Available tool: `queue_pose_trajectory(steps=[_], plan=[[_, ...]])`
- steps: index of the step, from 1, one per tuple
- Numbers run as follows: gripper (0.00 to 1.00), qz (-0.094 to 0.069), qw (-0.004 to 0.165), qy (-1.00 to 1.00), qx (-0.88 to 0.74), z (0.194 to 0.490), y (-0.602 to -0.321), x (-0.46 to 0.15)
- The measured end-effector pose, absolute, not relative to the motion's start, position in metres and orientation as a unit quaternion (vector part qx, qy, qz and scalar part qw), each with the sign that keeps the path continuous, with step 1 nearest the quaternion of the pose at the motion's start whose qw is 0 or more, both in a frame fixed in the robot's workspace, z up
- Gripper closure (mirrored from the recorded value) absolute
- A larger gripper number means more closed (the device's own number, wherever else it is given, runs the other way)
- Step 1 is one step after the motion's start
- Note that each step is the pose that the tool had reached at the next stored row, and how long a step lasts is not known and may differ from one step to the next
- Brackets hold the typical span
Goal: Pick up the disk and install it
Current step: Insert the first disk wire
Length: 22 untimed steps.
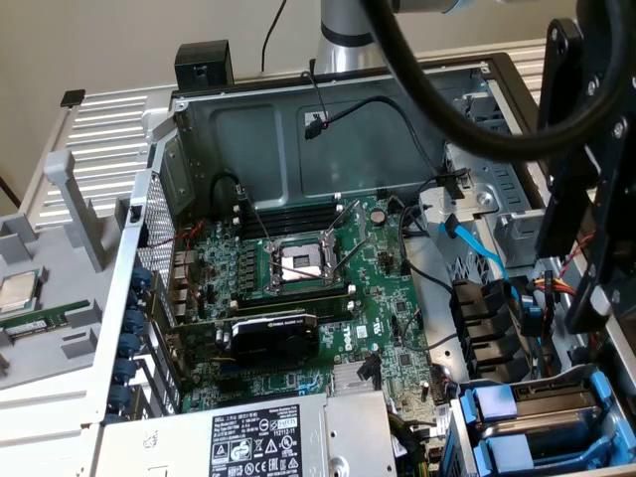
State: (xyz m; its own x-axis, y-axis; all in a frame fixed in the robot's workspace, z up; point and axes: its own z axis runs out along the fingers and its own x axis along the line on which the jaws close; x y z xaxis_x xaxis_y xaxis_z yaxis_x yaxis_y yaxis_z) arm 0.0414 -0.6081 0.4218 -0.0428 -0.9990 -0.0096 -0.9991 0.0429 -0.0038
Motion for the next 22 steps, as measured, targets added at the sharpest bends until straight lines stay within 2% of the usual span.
queue_pose_trajectory(steps=[6,22], plan=[[0.49,-0.001,0.011,0.734,-0.679,0.422,-0.608,0.042],[0.49,-0.005,0.015,0.741,-0.671,0.42,-0.6,0.052]])
